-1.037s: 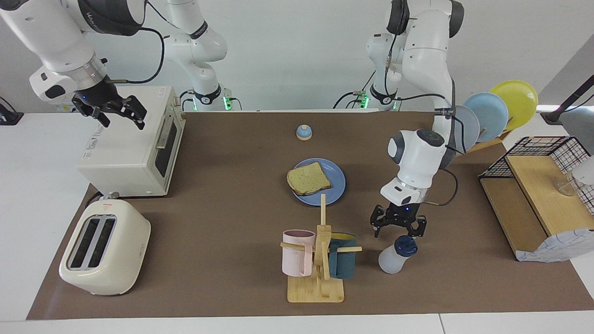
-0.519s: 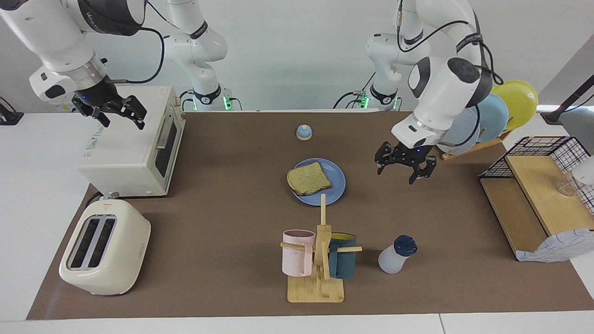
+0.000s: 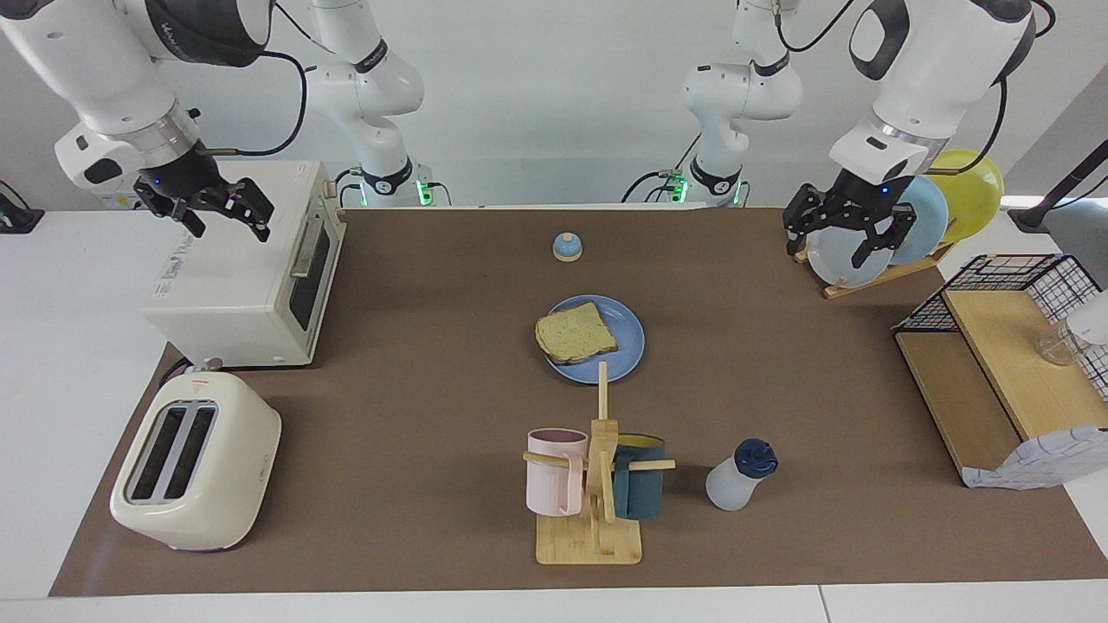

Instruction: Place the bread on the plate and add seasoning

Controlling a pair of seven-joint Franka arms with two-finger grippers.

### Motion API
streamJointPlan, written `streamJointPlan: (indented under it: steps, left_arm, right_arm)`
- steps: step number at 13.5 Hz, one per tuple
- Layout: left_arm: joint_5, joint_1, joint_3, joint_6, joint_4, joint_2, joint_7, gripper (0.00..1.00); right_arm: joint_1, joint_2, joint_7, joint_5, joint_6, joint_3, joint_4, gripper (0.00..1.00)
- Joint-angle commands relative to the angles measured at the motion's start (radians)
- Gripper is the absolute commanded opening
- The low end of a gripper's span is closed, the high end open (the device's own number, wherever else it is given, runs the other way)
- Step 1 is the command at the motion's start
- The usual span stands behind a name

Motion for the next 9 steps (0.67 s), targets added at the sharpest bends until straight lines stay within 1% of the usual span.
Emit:
streamJointPlan:
  steps: [1, 3, 5, 6, 7, 8, 9]
  left_arm:
    - [0.013, 0.080, -0.004, 0.000, -0.003, -0.039, -0.004, 1.00]
    - [0.016, 0.114, -0.009, -0.049, 0.017, -0.047, -0.012, 1.00]
    - [0.068, 0.143, -0.035, -0.222, 0.164, 0.003, -0.015, 1.00]
    - [0.063, 0.170, -0.073, -0.259, 0.177, 0.026, -0.016, 1.00]
    - [0.063, 0.183, -0.090, -0.266, 0.172, 0.037, -0.018, 1.00]
    - [0.065, 0.175, -0.093, -0.250, 0.142, 0.040, -0.039, 1.00]
    - [0.065, 0.174, -0.093, -0.211, 0.092, 0.027, -0.065, 1.00]
  right_arm:
    - [0.001, -0.011, -0.011, -0.004, -0.017, -0.001, -0.003, 1.00]
    - [0.001, -0.010, -0.013, -0.004, -0.015, -0.001, -0.003, 1.00]
    - [0.001, -0.010, -0.013, -0.004, -0.017, -0.001, -0.003, 1.00]
    - [0.001, -0.010, -0.011, -0.004, -0.017, -0.001, -0.002, 1.00]
    - [0.001, -0.010, -0.011, -0.004, -0.017, -0.001, -0.003, 1.00]
    - [0.001, -0.010, -0.013, -0.004, -0.017, -0.001, -0.003, 1.00]
    - [0.001, -0.010, -0.011, -0.004, -0.017, -0.001, -0.003, 1.00]
